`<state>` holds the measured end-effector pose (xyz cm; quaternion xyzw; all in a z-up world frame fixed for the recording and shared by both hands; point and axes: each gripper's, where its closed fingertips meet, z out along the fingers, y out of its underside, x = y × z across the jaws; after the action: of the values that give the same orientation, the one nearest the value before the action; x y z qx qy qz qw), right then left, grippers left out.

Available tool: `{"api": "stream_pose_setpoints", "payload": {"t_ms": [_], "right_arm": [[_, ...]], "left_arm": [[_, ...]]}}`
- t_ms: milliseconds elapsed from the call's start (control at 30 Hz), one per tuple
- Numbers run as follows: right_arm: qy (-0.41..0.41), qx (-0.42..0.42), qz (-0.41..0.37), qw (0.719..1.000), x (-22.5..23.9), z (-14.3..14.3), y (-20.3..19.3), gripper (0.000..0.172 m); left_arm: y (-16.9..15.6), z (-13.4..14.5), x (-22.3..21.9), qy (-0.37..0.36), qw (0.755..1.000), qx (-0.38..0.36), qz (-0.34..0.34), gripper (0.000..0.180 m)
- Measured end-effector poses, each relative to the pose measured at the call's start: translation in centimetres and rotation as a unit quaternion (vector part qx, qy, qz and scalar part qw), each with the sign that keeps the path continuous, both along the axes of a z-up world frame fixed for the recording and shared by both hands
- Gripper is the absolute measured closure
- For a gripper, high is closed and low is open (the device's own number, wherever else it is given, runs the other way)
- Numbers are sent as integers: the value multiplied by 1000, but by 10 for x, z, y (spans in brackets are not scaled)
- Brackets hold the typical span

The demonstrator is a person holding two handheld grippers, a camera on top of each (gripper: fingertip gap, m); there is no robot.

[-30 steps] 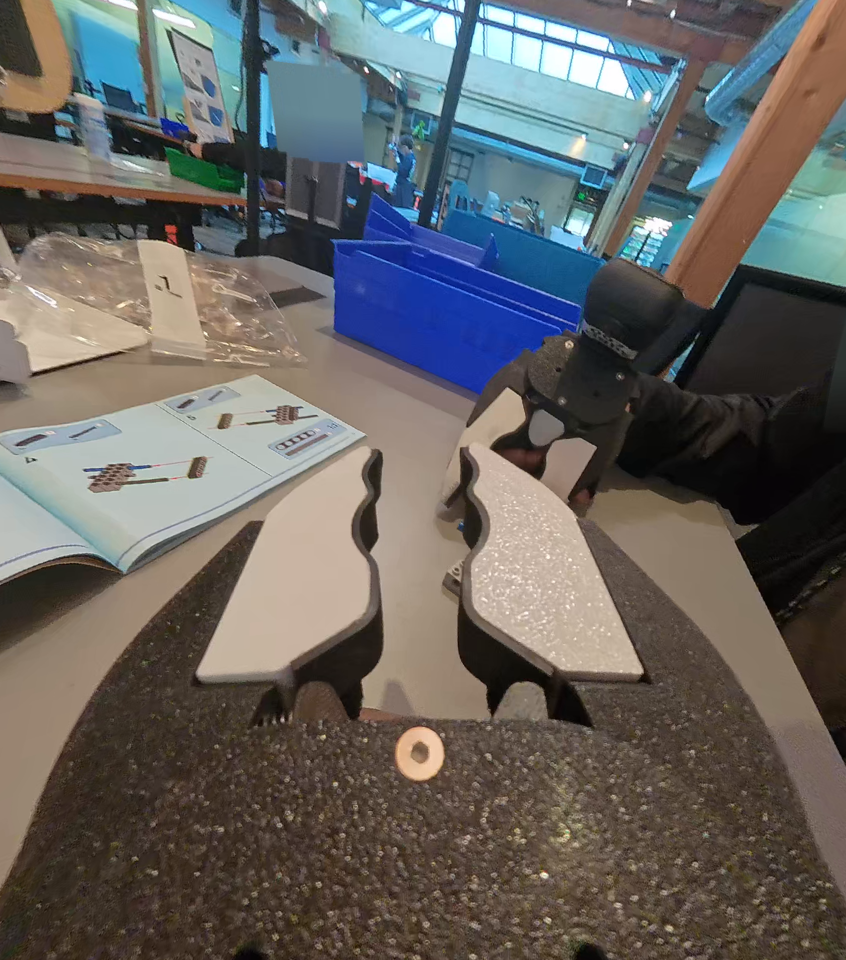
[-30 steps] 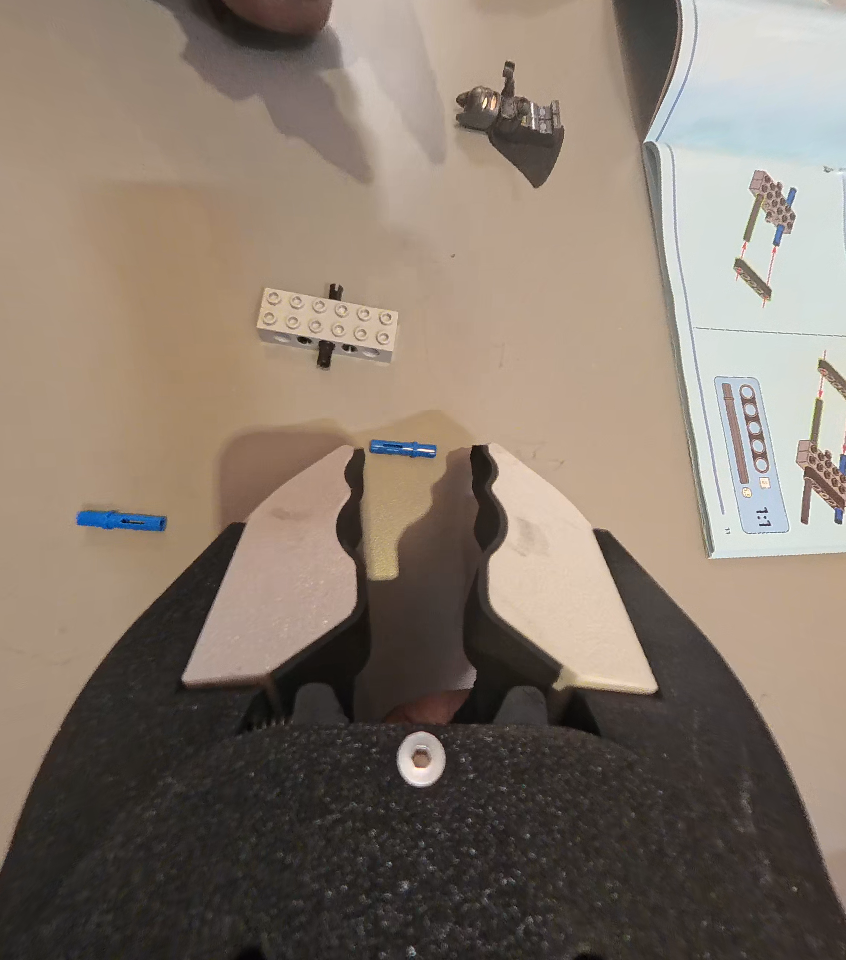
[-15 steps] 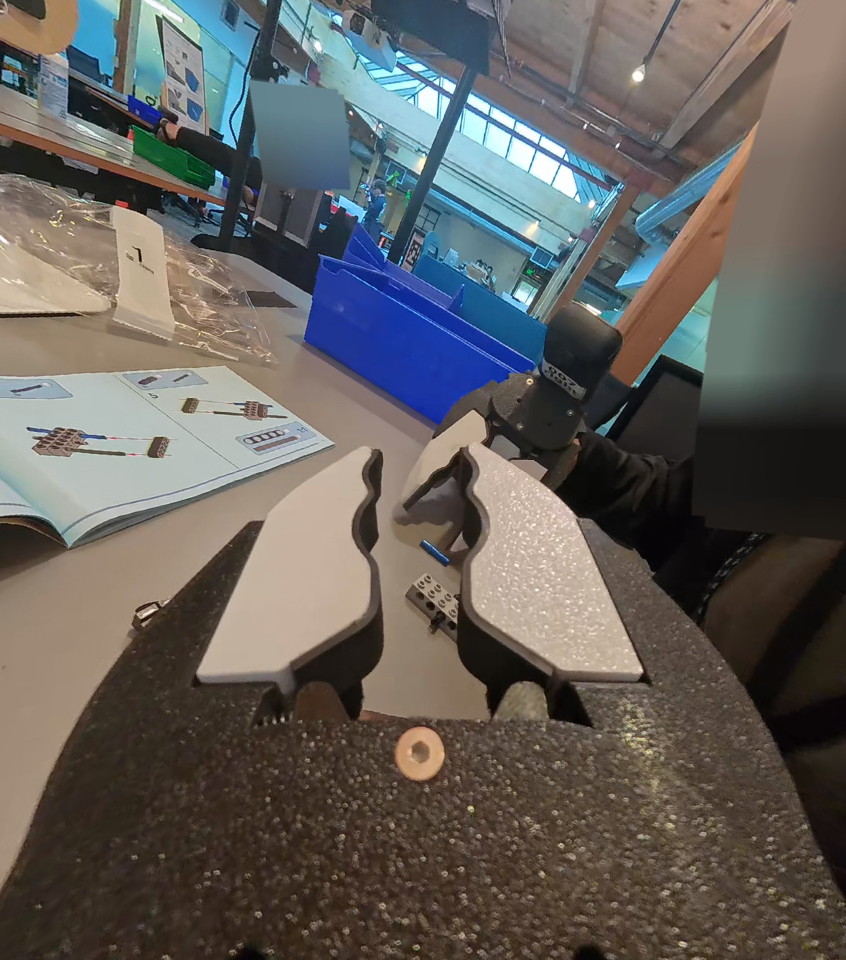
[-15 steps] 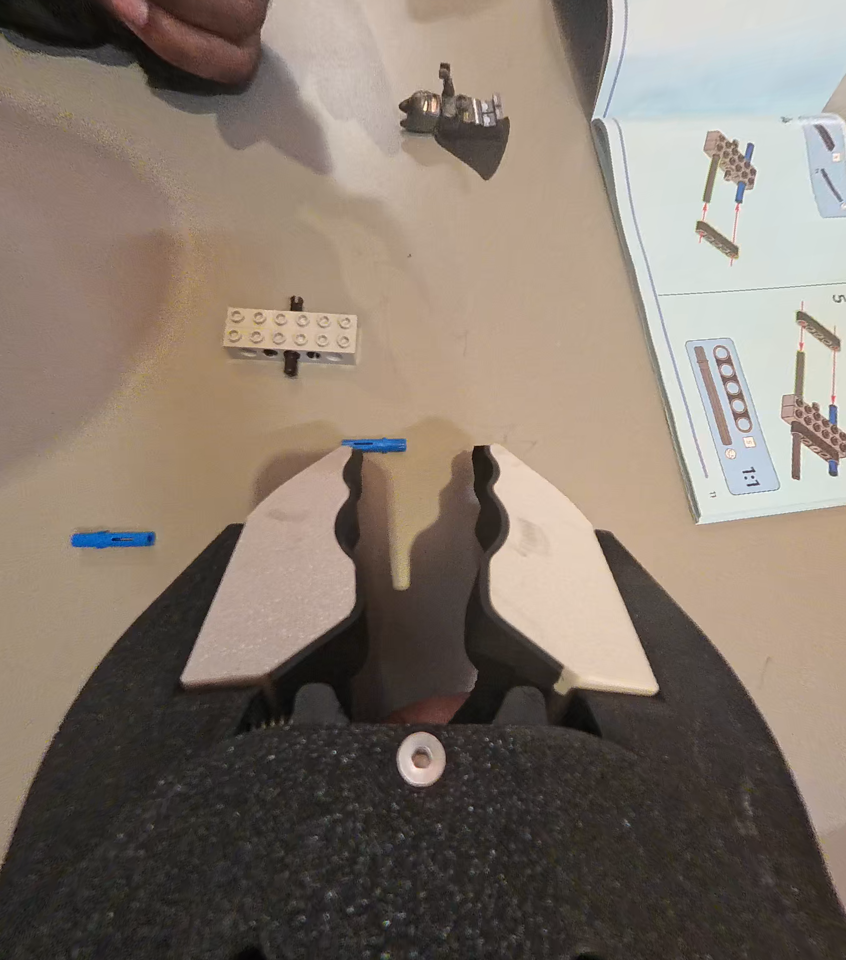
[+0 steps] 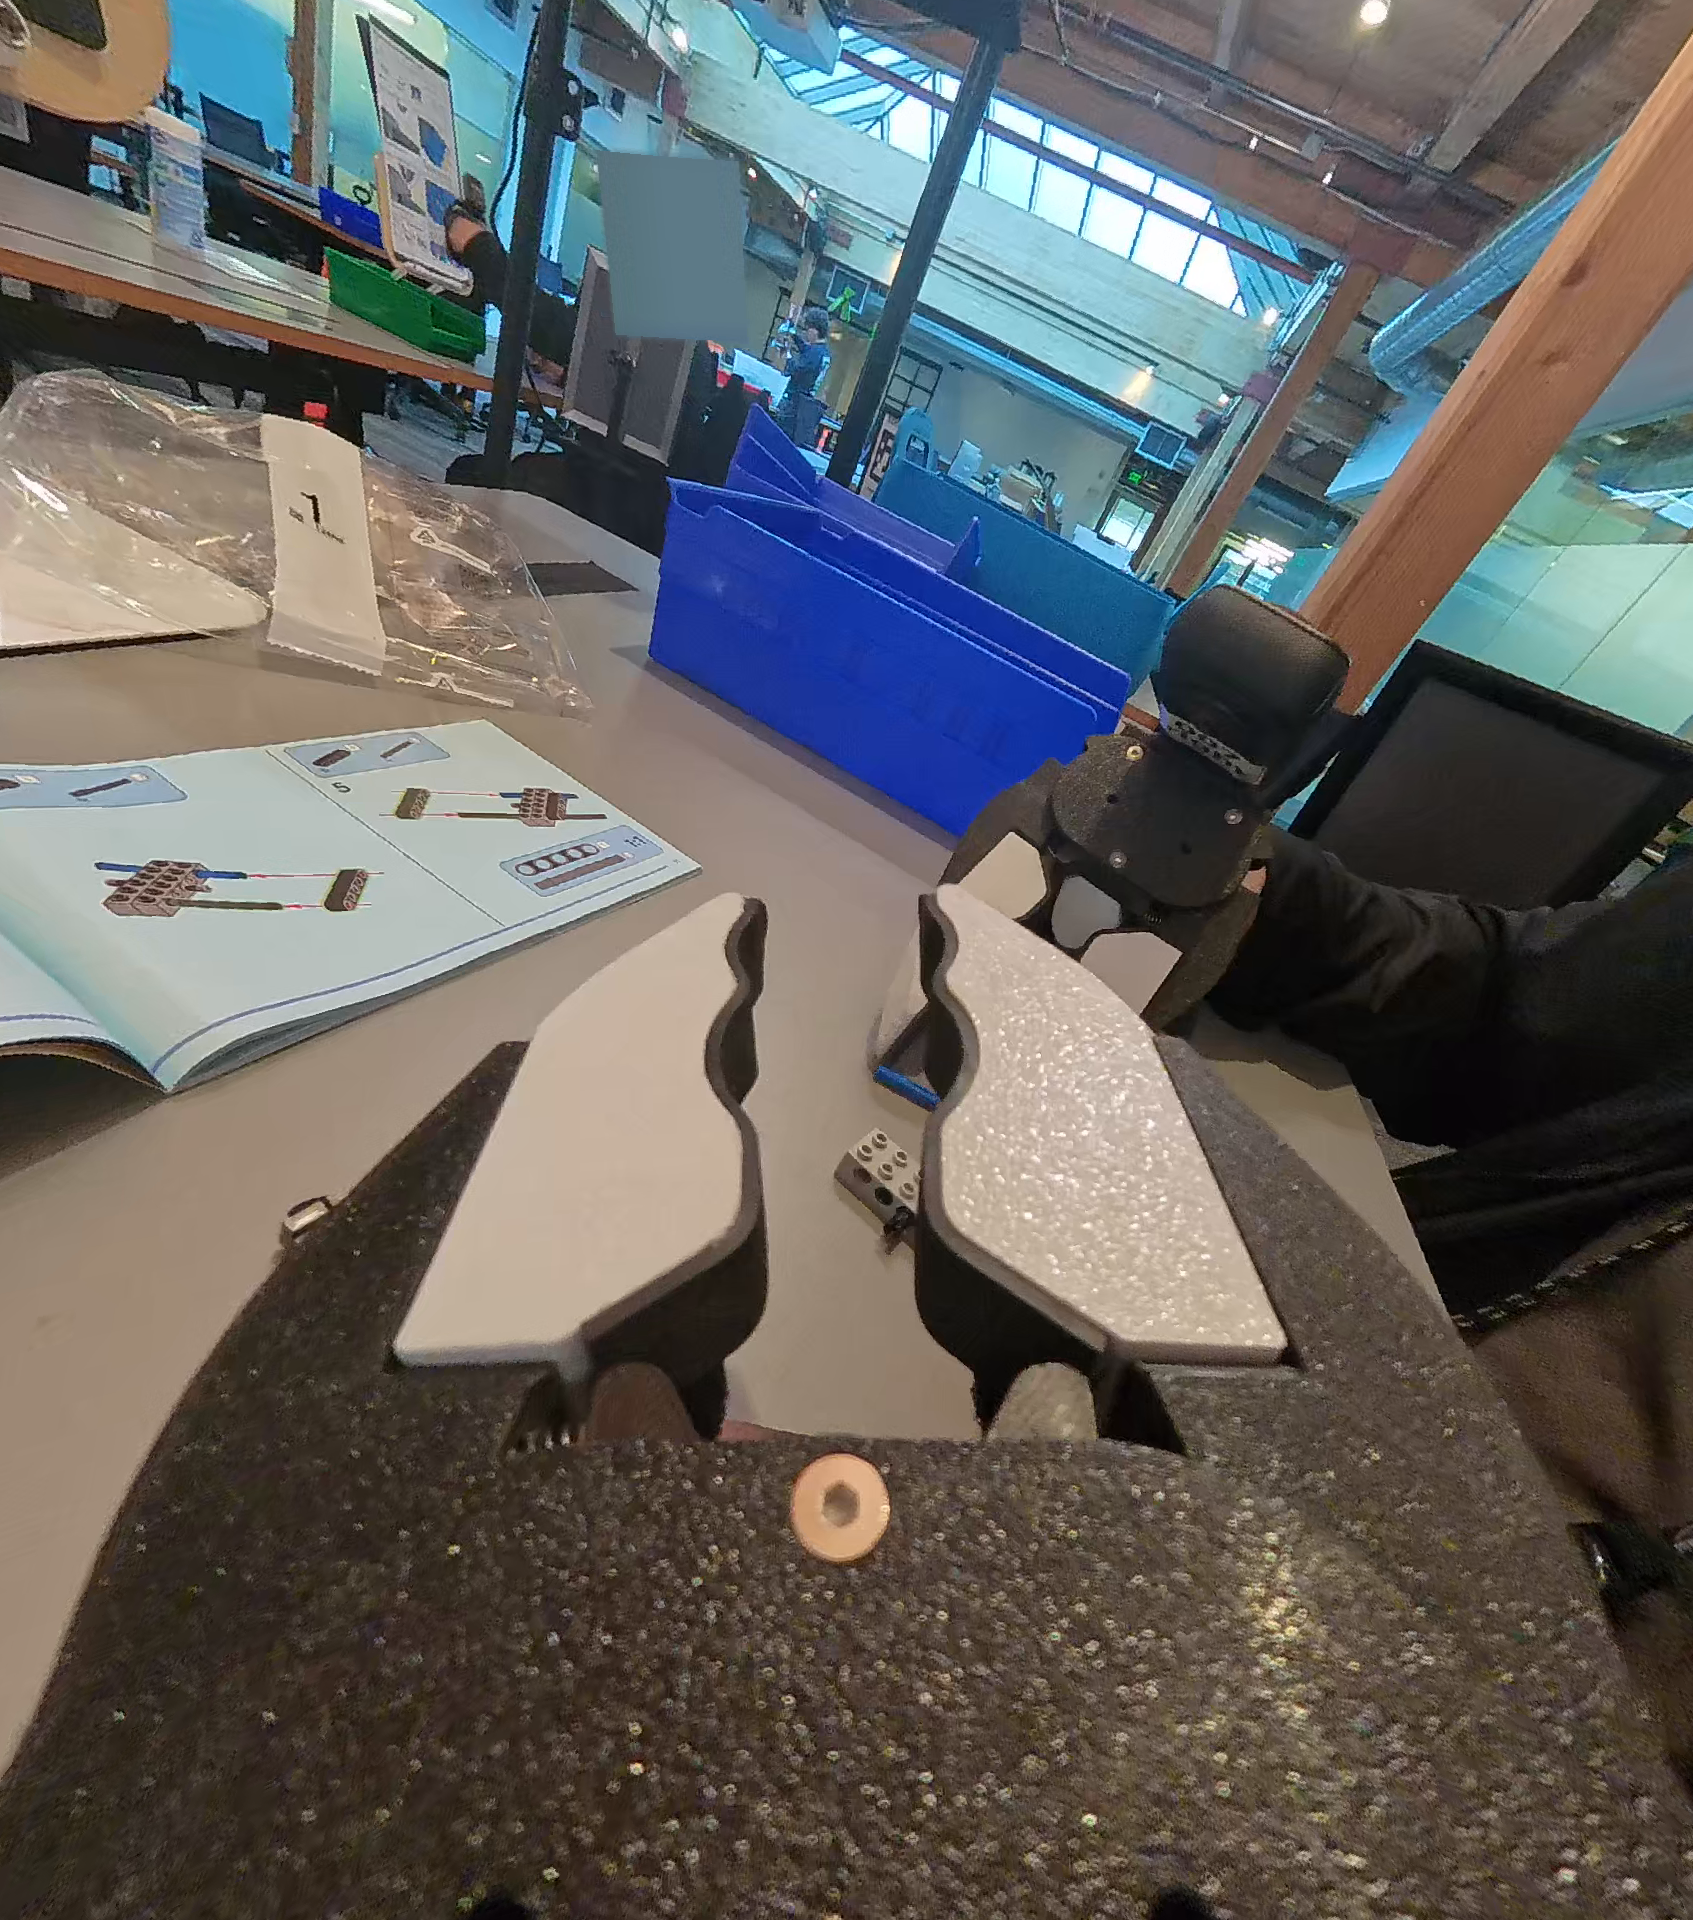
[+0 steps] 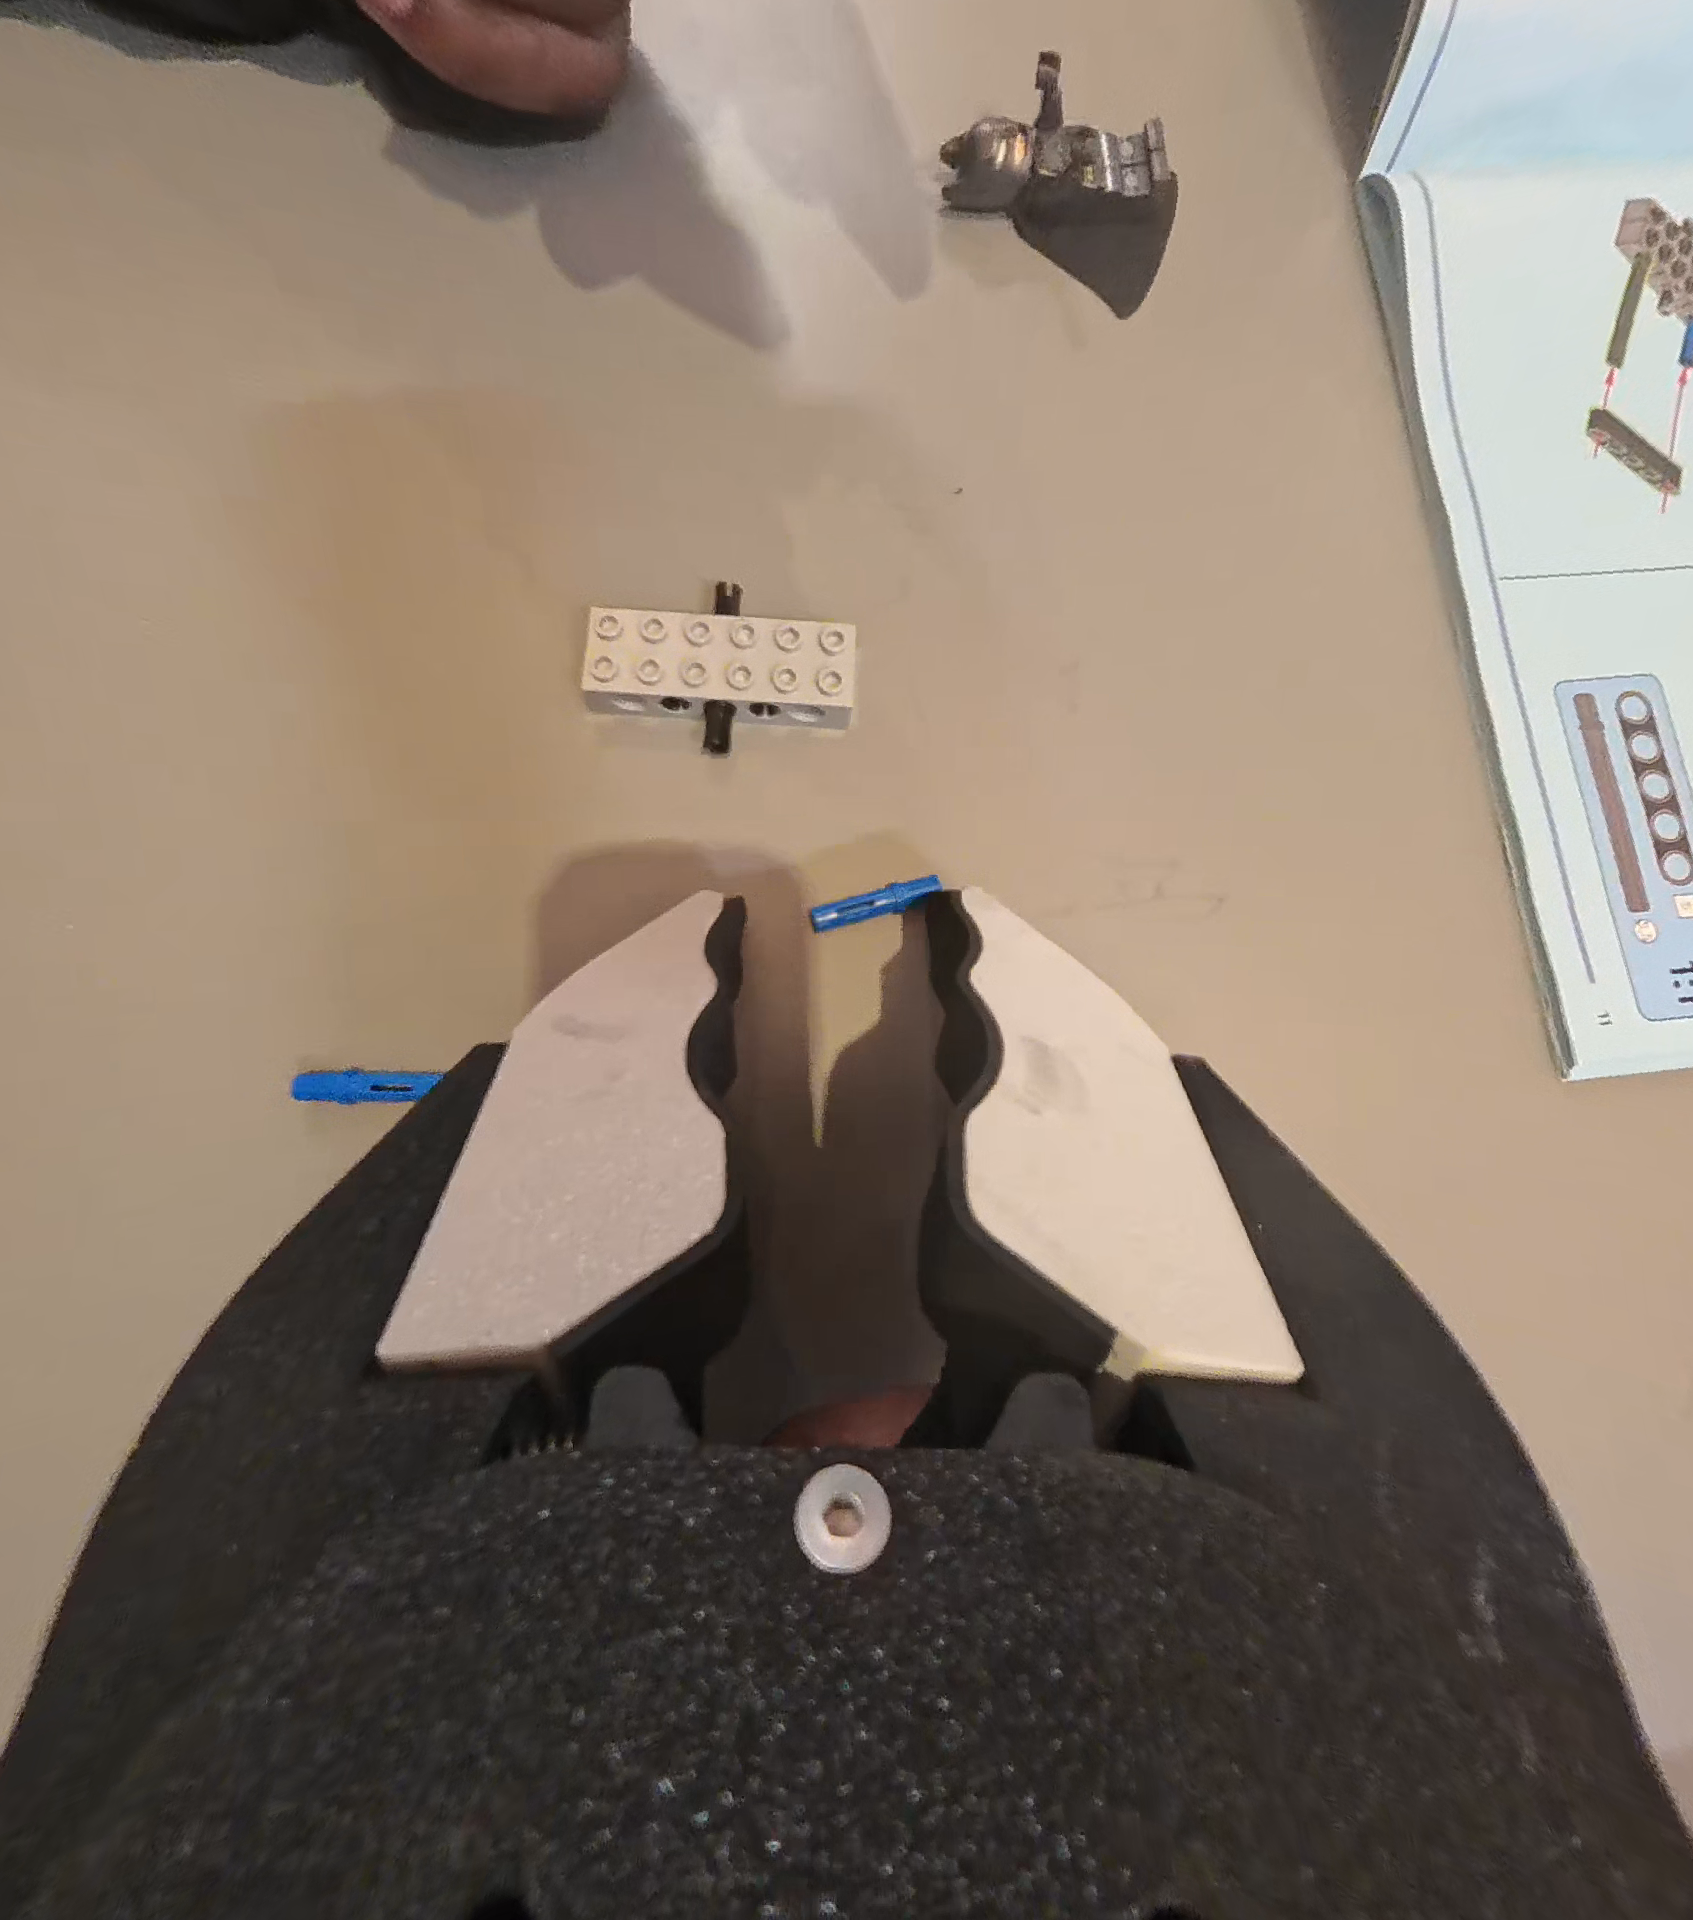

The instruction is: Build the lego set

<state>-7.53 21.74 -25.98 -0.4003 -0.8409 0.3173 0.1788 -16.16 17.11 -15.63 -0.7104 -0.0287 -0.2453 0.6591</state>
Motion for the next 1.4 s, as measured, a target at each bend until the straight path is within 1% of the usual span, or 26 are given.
{"api": "stream_pose_setpoints", "payload": {"t_ms": [167, 267, 300, 433, 567, 633, 700, 767, 833, 900, 967, 1000, 1067, 1133, 1167, 1233, 1300, 1400], "right_arm": [[-2, -3, -7, 1000, -1, 0, 1, 139], [-1, -4, 8, 1000, 0, 0, -2, 149], [0, -4, 15, 1000, 0, 0, -3, 156], [-8, -10, 29, 1000, 0, -1, -4, 164], [-16, -17, 43, 999, -2, -1, -5, 166], [-18, -20, 46, 999, -2, -1, -5, 166], [-15, -21, 41, 999, -3, -1, -3, 166], [-9, -15, 34, 999, -3, -1, -1, 166], [0, -6, 35, 999, -3, -1, -1, 167], [13, 5, 35, 999, -3, 0, -1, 167], [36, 16, 34, 999, -3, 4, 0, 167], [49, 24, 35, 998, -3, 6, 0, 167], [74, 43, 37, 996, -1, 10, -1, 167], [103, 52, 30, 993, -3, 16, 0, 167], [115, 51, 22, 992, -5, 19, 1, 167], [144, 45, 9, 989, -11, 27, 1, 167], [176, 51, -1, 983, -18, 36, 2, 167], [213, 71, -8, 975, -27, 46, 3, 167]], "left_arm": [[-2, 0, 7, 11, 1000, 1, -5, 152], [0, -1, 10, 19, 1000, -6, -9, 152], [0, -1, 10, 20, 1000, -7, -11, 152], [6, -2, 10, 25, 999, -8, -24, 152], [30, -6, 6, 101, 994, -20, -37, 154], [38, -5, 10, 125, 991, -7, -50, 154], [35, 4, 15, 105, 993, 28, -53, 155], [24, 15, 19, 60, 994, 67, -58, 159], [16, 21, 10, 4, 995, 92, -40, 161], [13, 23, -4, -37, 994, 98, -15, 162], [10, 24, -4, -50, 995, 91, -12, 162], [9, 22, 2, -42, 996, 80, -22, 161], [8, 16, 14, 3, 998, 55, -35, 158], [9, 11, 21, 53, 998, 39, -26, 156], [10, 11, 22, 65, 997, 35, -20, 156], [14, 8, 28, 59, 998, 21, -25, 156], [20, 1, 35, 49, 998, -9, -42, 156], [30, -16, 37, 69, 994, -69, -51, 153]]}}
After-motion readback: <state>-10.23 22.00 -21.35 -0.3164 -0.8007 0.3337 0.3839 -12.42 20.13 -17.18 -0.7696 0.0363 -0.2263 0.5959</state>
